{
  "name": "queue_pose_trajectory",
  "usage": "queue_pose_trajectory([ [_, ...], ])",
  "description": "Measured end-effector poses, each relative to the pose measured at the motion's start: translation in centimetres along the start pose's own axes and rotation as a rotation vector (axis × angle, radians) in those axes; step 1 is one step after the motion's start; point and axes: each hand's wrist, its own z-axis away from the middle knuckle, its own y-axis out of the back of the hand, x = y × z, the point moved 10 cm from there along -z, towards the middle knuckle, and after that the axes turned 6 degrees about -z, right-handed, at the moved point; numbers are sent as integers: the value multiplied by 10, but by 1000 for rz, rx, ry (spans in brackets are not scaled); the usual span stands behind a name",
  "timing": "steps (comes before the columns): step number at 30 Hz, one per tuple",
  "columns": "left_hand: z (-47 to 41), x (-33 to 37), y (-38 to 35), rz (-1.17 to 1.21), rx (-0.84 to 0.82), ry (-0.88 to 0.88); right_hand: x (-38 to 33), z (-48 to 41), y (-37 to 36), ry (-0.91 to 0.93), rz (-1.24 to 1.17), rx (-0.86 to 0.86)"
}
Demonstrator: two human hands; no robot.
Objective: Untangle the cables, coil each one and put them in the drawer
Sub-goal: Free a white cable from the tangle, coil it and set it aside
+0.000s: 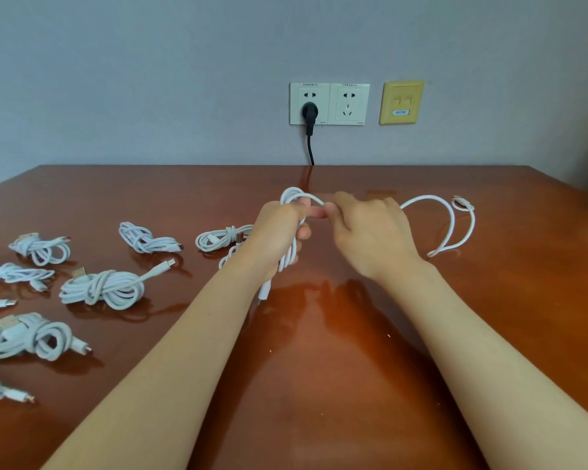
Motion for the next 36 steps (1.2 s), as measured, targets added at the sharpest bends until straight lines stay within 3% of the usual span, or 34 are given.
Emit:
queue_pose_trajectory([
  [3, -6, 4, 9, -40, 85, -60, 5, 1, -2, -85, -64, -23],
  [6, -4, 0, 3, -42, 65, -10, 12, 1, -10, -163, -176, -21],
  [10, -2, 4, -1, -51, 67, -134, 15, 3, -25, -230, -297, -44],
  [15, 2, 19, 7, -30, 153, -256, 17, 4, -19, -289, -385, 4],
  [20, 2, 21, 15, -70, 264, -259, 28, 9, -22, -388, -455, 17],
  [27, 1, 18, 29, -92, 313, -261, 0, 9, -10, -20, -320, 125],
  [36, -3, 6, 20, 47, 225, -161, -5, 7, -14, 61, -367, 104],
])
